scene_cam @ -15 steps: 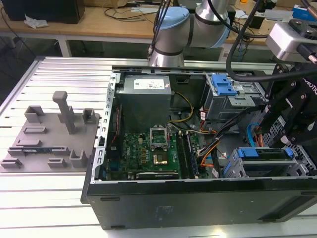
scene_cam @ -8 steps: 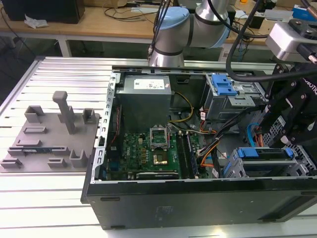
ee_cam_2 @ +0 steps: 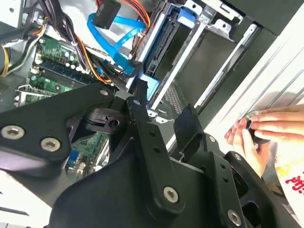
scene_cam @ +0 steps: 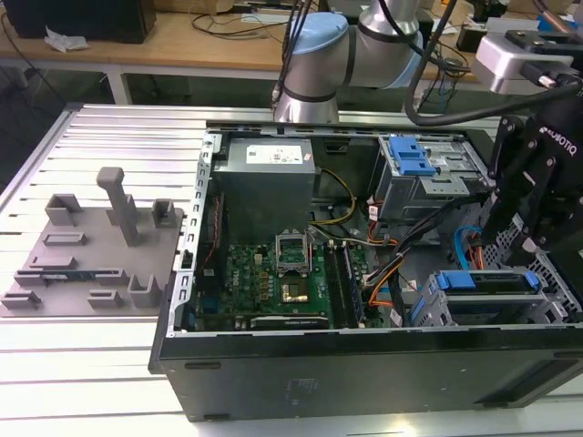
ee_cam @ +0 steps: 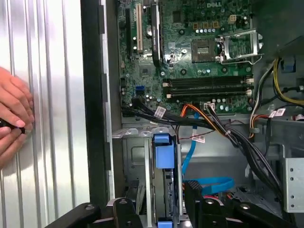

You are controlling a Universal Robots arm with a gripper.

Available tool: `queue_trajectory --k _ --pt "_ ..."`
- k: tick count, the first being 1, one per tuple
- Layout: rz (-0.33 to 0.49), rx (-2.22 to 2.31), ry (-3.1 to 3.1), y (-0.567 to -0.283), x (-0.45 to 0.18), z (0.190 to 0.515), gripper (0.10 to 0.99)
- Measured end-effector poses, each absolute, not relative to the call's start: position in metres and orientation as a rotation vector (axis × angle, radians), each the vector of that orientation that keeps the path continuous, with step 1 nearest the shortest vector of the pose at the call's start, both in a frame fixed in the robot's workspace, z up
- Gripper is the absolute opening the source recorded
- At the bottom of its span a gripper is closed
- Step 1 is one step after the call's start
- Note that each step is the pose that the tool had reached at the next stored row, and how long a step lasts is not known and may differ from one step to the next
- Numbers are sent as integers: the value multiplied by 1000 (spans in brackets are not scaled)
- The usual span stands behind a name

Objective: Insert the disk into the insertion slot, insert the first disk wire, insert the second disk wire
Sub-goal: 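Insert the first disk wire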

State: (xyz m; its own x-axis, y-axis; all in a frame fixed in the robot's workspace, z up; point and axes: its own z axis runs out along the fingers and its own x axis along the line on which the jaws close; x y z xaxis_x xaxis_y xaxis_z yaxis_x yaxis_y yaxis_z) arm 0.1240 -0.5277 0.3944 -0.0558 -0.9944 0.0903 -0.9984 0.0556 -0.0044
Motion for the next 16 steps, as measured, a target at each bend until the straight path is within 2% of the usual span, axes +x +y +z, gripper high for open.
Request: queue_trajectory --k 2,8,13,16 --pt "120 2088 -2243 -522 122 390 502" --pt "266 2018 -2168 -488 122 389 502" --pt "296 2002 -2151 -457 130 388 502" --pt "294 2002 -2150 -451 148 387 502"
